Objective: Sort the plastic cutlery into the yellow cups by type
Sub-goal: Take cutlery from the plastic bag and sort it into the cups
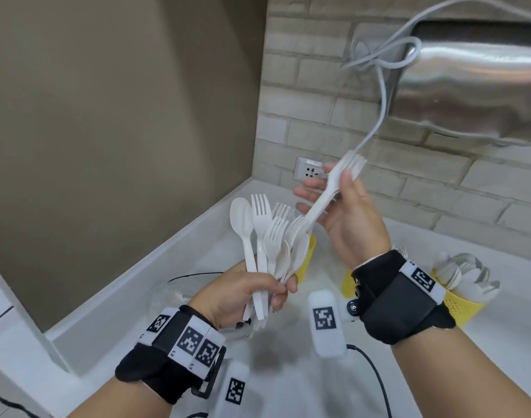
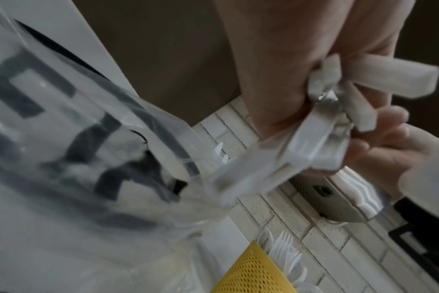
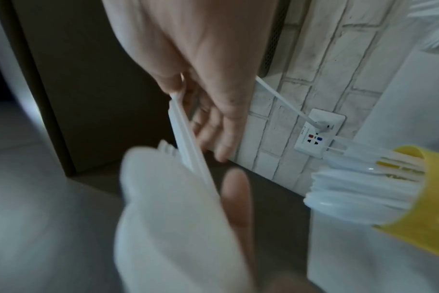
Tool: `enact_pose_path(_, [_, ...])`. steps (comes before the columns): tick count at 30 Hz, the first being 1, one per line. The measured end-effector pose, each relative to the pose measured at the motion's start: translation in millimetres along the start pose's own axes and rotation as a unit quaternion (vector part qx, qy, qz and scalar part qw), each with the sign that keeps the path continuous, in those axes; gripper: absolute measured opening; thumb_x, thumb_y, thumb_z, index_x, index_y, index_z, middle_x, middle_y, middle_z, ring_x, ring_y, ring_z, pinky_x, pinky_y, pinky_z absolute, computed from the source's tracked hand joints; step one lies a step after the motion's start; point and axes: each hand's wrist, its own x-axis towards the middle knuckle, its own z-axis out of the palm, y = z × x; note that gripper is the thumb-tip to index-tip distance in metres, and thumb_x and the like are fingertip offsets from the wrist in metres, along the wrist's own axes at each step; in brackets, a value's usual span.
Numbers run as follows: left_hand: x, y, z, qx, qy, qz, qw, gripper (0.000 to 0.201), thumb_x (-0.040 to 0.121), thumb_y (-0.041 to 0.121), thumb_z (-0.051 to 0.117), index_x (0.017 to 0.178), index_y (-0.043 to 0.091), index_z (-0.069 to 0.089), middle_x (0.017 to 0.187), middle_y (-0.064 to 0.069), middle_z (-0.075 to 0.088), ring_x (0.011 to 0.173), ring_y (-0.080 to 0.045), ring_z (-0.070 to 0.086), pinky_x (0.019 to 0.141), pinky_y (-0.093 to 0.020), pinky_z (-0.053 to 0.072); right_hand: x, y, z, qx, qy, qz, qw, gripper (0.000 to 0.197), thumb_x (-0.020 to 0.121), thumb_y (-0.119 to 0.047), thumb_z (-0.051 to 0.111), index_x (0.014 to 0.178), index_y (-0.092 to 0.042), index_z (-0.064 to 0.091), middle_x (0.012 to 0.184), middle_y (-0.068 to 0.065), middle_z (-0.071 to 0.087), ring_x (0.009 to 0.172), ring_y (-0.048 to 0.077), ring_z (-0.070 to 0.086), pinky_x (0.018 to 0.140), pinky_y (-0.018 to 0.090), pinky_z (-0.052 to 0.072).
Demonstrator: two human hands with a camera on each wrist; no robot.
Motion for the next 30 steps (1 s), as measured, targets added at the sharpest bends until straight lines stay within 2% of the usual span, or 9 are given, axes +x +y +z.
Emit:
enact_pose_path(2, [-0.4, 0.3, -1.8, 0.006, 0.010, 0.003, 1.000, 0.020, 0.070, -0.003, 0.048, 0.085, 0.001, 0.060, 0.074, -0.011, 0.055, 0.048, -0.014, 0.045, 0.053, -0.025, 0.041, 4.8, -9.9, -3.2, 0.072, 0.020, -0.061, 0.995, 0.030, 0.101, -0.034, 0.024, 0.104, -0.023, 0.051, 0.063, 0.000, 0.059, 0.054, 0.014, 0.057, 0.064, 0.034, 0.053])
enact_pose_path(6, [0.6, 1.7, -3.5, -0.002, -0.011, -0.010, 1.000, 0.041, 0.067, -0.006, 0.045, 0.108, -0.003, 0.050, 0.067, -0.005, 0.060, 0.046, -0.014, 0.044, 0.052, -0.023, 0.042, 10.9, -16.0, -13.3, 0.012, 0.015, -0.045, 0.999, 0.015, 0.096, -0.022, 0.043, 0.108, -0.026, 0.052, 0.051, -0.008, 0.040, 0.038, 0.004, 0.026, 0.037, 0.015, 0.023])
enact_pose_path(8, [1.8, 3.2, -2.6, -0.026, -0.032, -0.015, 0.999, 0.039, 0.064, -0.007, 0.045, 0.102, -0.003, 0.052, 0.064, -0.006, 0.060, 0.044, -0.014, 0.045, 0.050, -0.024, 0.040, 6.7, -2.3, -17.9, -0.082, -0.038, 0.046, 0.995, 0.026, 0.080, -0.010, 0.059, 0.104, -0.019, 0.057, 0.051, -0.009, 0.039, 0.038, 0.004, 0.029, 0.036, 0.015, 0.023])
enact_pose_path(12, [5.1, 5.0, 4.9, -0.081, -0.081, -0.029, 0.993, 0.033, 0.059, -0.001, 0.052, 0.091, 0.004, 0.060, 0.059, -0.009, 0.057, 0.042, -0.014, 0.045, 0.049, -0.023, 0.039, -11.6, 17.8, -16.2, -0.083, -0.203, 0.212, 0.952, 0.019, 0.068, -0.001, 0.051, 0.079, -0.011, 0.063, 0.053, 0.003, 0.057, 0.037, 0.014, 0.046, 0.040, 0.018, 0.033])
enact_pose_path(16, [8.4, 3.8, 9.9, -0.110, -0.141, -0.042, 0.983, 0.034, 0.057, 0.001, 0.057, 0.091, 0.005, 0.059, 0.059, -0.006, 0.056, 0.045, -0.013, 0.048, 0.054, -0.025, 0.042, -15.3, 20.0, -16.5, -0.058, -0.238, 0.226, 0.943, 0.020, 0.073, -0.009, 0.057, 0.091, 0.001, 0.056, 0.052, 0.006, 0.060, 0.031, 0.014, 0.047, 0.036, 0.017, 0.040])
enact_pose_path(19, [9.7, 2.1, 10.6, -0.140, -0.186, -0.054, 0.971, 0.034, 0.060, 0.010, 0.067, 0.093, 0.008, 0.060, 0.061, -0.003, 0.058, 0.048, -0.011, 0.050, 0.056, -0.024, 0.044, -15.2, 25.3, -19.1, -0.016, -0.268, 0.217, 0.939, 0.050, 0.067, -0.034, 0.077, 0.093, 0.002, 0.056, 0.058, 0.006, 0.065, 0.033, 0.012, 0.052, 0.037, 0.016, 0.043])
enact_pose_path(22, [10.4, 0.9, 9.4, -0.152, -0.197, -0.061, 0.967, 0.032, 0.064, 0.012, 0.065, 0.095, 0.010, 0.061, 0.064, -0.002, 0.060, 0.048, -0.010, 0.051, 0.057, -0.025, 0.045, -18.8, 26.5, -17.8, 0.018, -0.258, 0.202, 0.944, 0.044, 0.061, -0.041, 0.079, 0.076, -0.002, 0.066, 0.048, 0.007, 0.063, 0.030, 0.012, 0.051, 0.037, 0.015, 0.043])
enact_pose_path(25, [9.9, 0.6, 7.8, -0.156, -0.188, -0.061, 0.968, 0.032, 0.067, 0.013, 0.064, 0.099, 0.011, 0.063, 0.067, -0.002, 0.061, 0.051, -0.011, 0.053, 0.058, -0.026, 0.047, -19.1, 27.5, -15.6, 0.028, -0.188, 0.179, 0.965, 0.030, 0.073, -0.036, 0.060, 0.065, -0.008, 0.068, 0.043, 0.005, 0.059, 0.026, 0.011, 0.043, 0.034, 0.013, 0.036])
enact_pose_path(30, [9.6, 2.3, 4.5, -0.136, -0.146, -0.050, 0.979, 0.041, 0.074, 0.015, 0.065, 0.114, 0.009, 0.056, 0.068, -0.001, 0.058, 0.051, -0.011, 0.049, 0.056, -0.025, 0.045, -16.7, 32.7, -14.6, 0.040, -0.093, 0.171, 0.980, 0.028, 0.088, -0.027, 0.044, 0.072, -0.010, 0.059, 0.046, -0.001, 0.055, 0.030, 0.007, 0.038, 0.040, 0.019, 0.028])
